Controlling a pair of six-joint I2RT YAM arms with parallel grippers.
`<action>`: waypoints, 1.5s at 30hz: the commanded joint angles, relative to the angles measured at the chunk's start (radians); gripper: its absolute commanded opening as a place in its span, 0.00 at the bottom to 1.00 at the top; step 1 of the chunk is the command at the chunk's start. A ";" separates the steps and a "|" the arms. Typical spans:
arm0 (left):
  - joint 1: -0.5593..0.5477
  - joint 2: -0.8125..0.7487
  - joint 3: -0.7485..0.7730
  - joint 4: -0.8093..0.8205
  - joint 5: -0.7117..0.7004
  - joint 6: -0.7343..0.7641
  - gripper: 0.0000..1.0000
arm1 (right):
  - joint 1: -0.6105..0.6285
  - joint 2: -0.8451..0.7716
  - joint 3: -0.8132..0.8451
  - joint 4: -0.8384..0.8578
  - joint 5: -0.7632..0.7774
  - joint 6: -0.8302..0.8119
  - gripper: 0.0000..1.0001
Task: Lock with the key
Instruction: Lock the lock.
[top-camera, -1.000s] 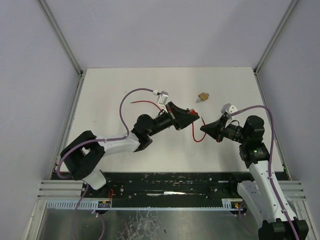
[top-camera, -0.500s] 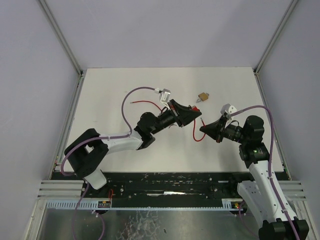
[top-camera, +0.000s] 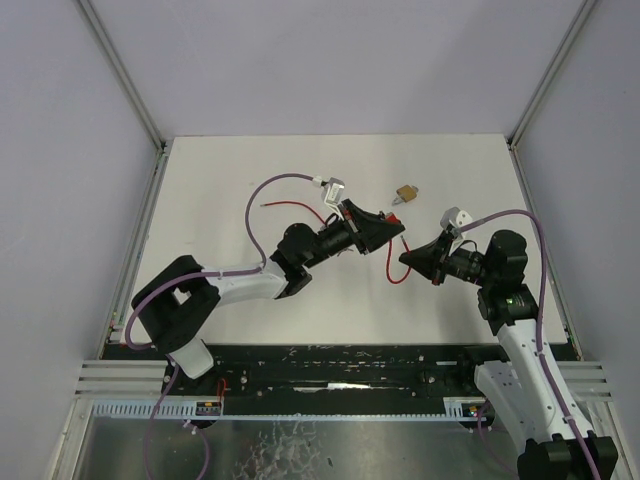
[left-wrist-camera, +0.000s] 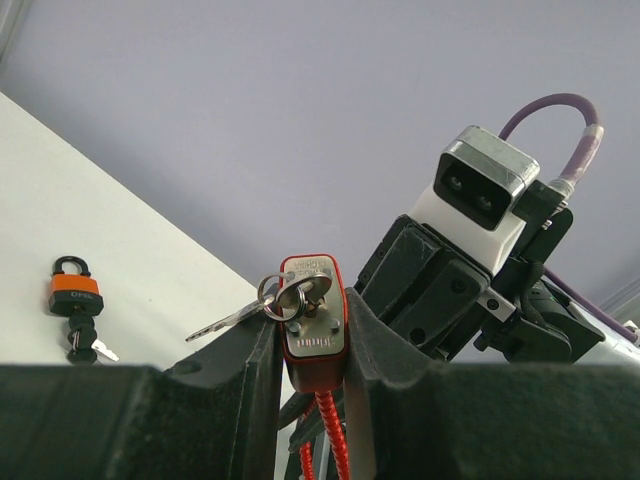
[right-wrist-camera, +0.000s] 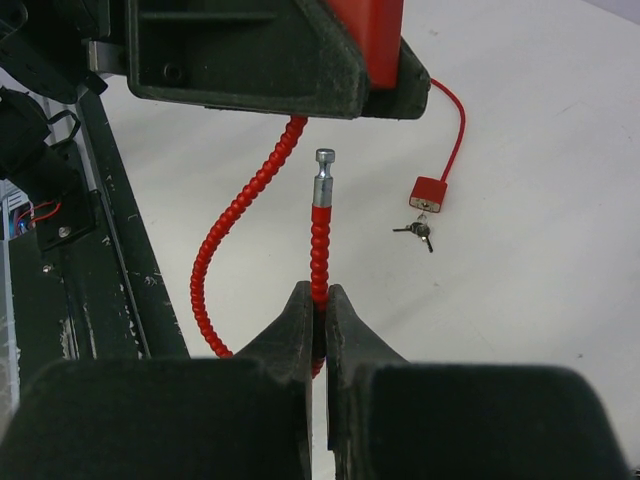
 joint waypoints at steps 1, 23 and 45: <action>-0.008 0.019 0.036 0.007 0.001 0.007 0.00 | 0.022 -0.001 0.044 0.026 -0.069 -0.009 0.00; -0.043 0.047 0.027 0.041 0.054 0.045 0.00 | 0.024 -0.002 0.047 0.038 -0.084 0.012 0.00; -0.033 0.007 -0.046 0.126 0.053 -0.009 0.00 | 0.023 -0.022 0.022 0.092 -0.107 0.046 0.00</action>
